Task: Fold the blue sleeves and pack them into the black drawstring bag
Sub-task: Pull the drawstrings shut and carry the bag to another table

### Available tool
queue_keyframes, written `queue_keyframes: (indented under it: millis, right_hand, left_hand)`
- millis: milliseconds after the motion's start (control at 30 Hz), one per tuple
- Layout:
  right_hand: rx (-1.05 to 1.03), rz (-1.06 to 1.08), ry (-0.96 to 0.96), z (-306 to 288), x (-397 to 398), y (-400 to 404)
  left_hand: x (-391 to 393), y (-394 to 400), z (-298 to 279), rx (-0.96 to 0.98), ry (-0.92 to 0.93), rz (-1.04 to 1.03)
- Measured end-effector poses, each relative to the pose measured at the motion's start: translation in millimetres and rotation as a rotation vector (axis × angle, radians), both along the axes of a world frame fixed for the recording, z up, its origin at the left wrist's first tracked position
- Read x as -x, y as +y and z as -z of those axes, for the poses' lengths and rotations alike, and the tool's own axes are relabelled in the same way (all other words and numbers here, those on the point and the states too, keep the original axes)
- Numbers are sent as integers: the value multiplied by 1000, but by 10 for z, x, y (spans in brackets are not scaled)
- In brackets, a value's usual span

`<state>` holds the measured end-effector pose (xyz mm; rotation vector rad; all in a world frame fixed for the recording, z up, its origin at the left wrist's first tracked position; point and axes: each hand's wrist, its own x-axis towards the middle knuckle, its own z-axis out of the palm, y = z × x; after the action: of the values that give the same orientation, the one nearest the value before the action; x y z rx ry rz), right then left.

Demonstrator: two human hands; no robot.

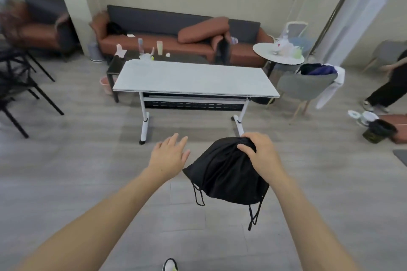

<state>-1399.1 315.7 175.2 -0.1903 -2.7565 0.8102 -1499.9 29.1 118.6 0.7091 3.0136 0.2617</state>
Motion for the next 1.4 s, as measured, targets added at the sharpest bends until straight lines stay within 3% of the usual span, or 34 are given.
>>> queue_keyframes:
  millis: [400, 733, 1133, 1400]
  right_hand:
    - [74, 39, 130, -344, 2705, 983]
    - [105, -99, 214, -605, 4989, 2175]
    - [-45, -146, 448, -1354, 7421, 3387]
    - [-28, -131, 490, -1340, 8866, 3862]
  left_hand:
    - [2613, 980, -376, 45, 54, 32]
    - [4526, 2238, -463, 39, 66, -80]
    - [6534, 3561, -861, 4, 154, -132]
    - [8082, 4135, -753, -20, 187, -124]
